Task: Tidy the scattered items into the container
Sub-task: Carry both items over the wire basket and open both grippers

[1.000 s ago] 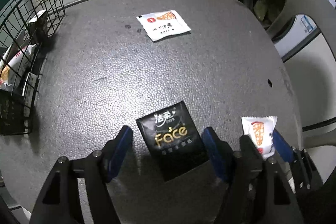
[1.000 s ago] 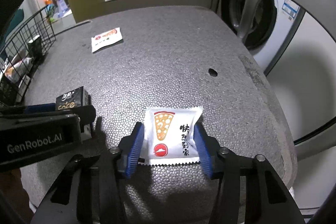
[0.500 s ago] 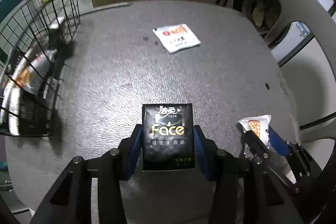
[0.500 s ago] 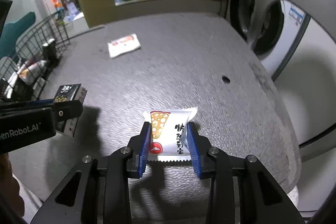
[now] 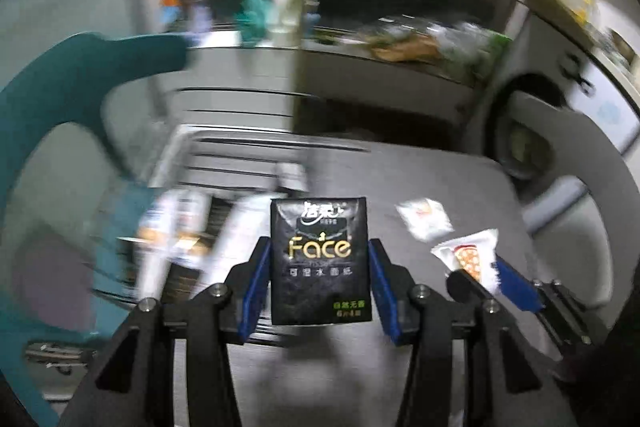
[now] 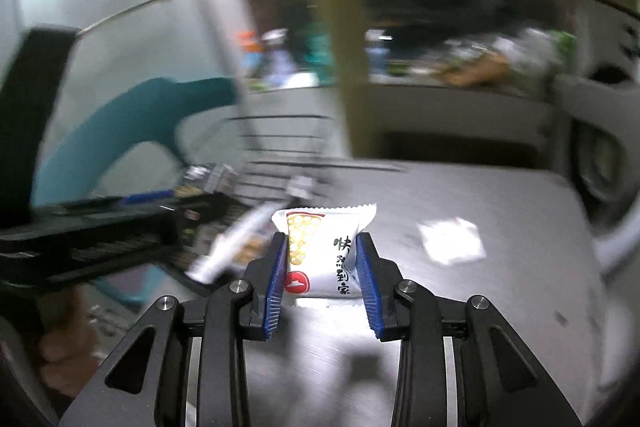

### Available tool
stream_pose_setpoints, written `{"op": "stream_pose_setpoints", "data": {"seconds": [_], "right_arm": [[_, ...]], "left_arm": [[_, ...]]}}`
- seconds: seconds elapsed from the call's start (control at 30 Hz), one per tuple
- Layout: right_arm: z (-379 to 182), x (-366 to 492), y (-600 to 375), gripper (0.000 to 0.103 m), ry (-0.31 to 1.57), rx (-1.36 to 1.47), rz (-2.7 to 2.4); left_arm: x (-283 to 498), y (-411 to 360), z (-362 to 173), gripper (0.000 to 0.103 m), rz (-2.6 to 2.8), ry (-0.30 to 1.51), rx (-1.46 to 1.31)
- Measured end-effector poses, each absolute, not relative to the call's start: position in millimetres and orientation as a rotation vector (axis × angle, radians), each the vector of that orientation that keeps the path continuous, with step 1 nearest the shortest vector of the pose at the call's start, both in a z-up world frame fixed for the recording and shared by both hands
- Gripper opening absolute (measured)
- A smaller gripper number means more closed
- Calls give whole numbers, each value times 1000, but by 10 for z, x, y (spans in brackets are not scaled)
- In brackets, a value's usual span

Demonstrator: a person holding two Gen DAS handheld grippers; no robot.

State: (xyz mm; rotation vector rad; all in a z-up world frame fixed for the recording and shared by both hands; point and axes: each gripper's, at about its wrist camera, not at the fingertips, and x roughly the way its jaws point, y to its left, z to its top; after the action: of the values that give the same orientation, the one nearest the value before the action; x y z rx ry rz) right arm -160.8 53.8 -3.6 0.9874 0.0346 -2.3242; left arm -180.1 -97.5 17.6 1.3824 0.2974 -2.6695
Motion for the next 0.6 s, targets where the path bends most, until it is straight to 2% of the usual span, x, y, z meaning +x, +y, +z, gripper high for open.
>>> {"op": "stream_pose_setpoints", "data": {"seconds": [0.13, 0.3, 0.4, 0.43, 0.47, 0.5, 0.57, 0.6], "right_arm": [[-105, -1525, -125, 35, 132, 977, -2233], [-280, -1490, -462, 35, 152, 1002, -2187], [-356, -1534, -474, 40, 150, 1018, -2217], [-362, -1543, -462, 48, 157, 1018, -2233], [-373, -1536, -469, 51, 176, 1020, -2250], [-362, -1538, -463, 57, 186, 1013, -2255], [-334, -1557, -467, 57, 193, 1003, -2259], [-330, -1564, -449, 57, 190, 1005, -2260]], "left_arm": [[-1719, -1494, 73, 52, -2574, 342, 1370], [-1688, -1776, -52, 52, -2530, 363, 1378], [-1672, -1860, -101, 52, -2514, 371, 1375], [-1671, -1882, -118, 53, -2508, 370, 1374], [-1658, -1902, -134, 54, -2506, 369, 1370], [-1648, -1914, -137, 63, -2511, 375, 1364], [-1631, -1933, -116, 74, -2525, 401, 1347], [-1611, -1934, -91, 74, -2531, 403, 1339]]}}
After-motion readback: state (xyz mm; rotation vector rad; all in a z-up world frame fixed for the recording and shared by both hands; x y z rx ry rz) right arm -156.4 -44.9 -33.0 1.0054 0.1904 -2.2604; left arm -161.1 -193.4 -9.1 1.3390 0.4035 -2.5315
